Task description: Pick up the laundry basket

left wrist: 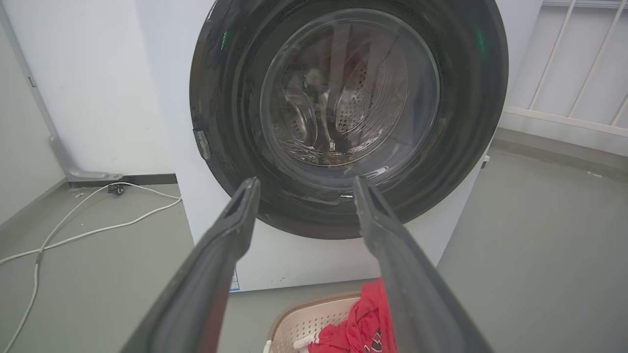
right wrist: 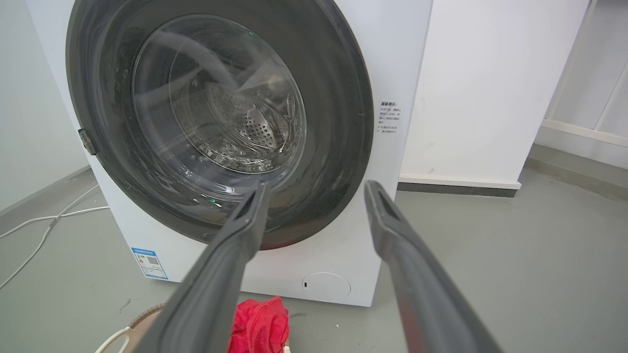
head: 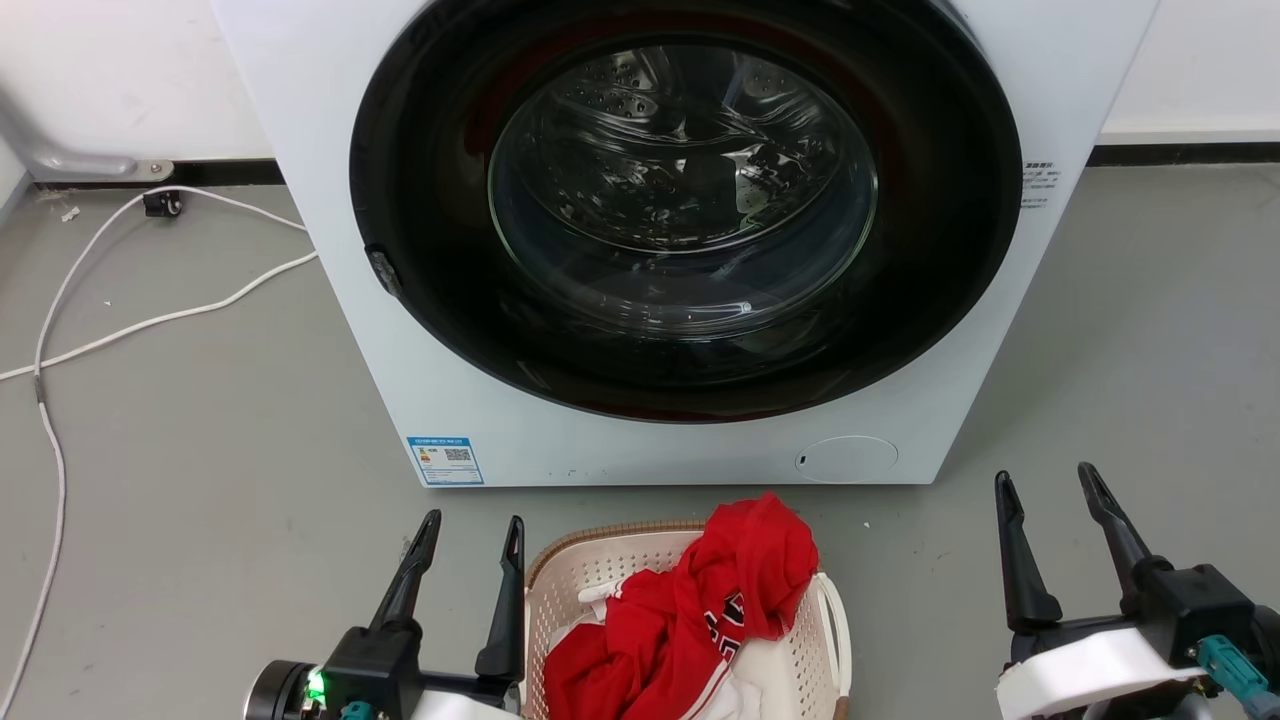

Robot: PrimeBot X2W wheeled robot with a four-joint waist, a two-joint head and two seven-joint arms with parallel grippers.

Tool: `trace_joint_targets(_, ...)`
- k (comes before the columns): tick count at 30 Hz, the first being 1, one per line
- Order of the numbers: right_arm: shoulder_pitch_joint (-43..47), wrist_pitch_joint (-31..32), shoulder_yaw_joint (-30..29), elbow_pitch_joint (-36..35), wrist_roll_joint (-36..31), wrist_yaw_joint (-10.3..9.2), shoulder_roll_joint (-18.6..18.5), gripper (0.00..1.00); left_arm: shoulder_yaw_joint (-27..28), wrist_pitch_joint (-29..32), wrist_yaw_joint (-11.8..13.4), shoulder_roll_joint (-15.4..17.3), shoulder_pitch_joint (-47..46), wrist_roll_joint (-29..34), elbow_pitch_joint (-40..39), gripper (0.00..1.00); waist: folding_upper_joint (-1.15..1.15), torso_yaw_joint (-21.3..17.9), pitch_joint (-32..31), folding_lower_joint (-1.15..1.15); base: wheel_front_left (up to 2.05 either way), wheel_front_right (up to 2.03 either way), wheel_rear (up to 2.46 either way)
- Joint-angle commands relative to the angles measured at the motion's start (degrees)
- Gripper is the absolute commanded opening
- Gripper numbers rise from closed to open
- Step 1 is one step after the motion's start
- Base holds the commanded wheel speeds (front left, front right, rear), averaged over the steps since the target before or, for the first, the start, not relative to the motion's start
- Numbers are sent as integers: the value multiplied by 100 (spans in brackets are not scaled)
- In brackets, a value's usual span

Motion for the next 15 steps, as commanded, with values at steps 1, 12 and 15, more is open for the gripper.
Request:
trace_joint_targets(1,24,-52,-8,20,36,-2,0,100,63,-62,0,-46,75,48,-63,100,0,0,3,0,0,0,0)
trace_joint_targets(12,37,-170,-10,210,218,-2,3,100,396,-164,-360,-274,264,153,104,100,0,-3,-20,0,0,0,0)
trace_joint_targets(15,57,-199,10,201,106,-2,3,100,367,-204,-409,-286,270,425,176,100,0,-6,-24,0,0,0,0)
